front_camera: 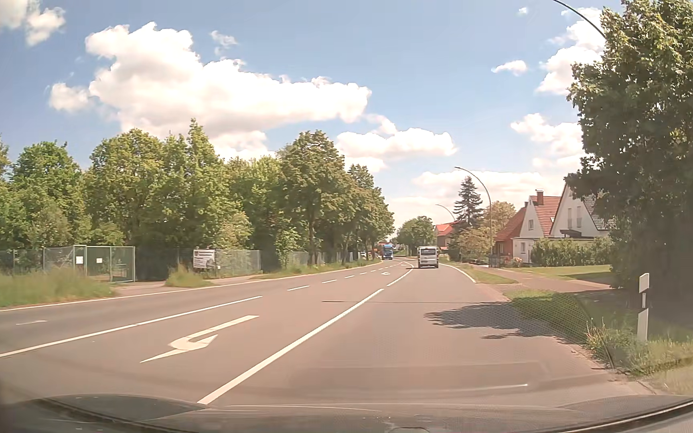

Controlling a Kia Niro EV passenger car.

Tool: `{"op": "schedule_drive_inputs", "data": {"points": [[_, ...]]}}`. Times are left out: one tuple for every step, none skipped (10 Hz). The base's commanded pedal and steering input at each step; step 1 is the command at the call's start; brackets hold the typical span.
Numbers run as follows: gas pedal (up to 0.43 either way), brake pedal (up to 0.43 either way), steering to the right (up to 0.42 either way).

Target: Follow the waypoints while adhering to traffic rules and regulations

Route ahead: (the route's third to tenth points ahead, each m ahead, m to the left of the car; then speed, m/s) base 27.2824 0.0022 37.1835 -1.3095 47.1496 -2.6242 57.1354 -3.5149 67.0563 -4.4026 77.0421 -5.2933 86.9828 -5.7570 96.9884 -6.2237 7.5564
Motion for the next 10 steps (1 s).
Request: {"op": "schedule_drive_inputs", "data": {"points": [[0.500, 0.000, 0.106], [0.500, 0.000, 0.080], [0.500, 0.000, 0.062], [0.500, 0.000, 0.040], [0.500, 0.000, 0.026], [0.500, 0.000, 0.020], [0.500, 0.000, 0.020], [0.500, 0.000, 0.020], [0.500, 0.000, 0.019], [0.500, 0.000, 0.019]]}}
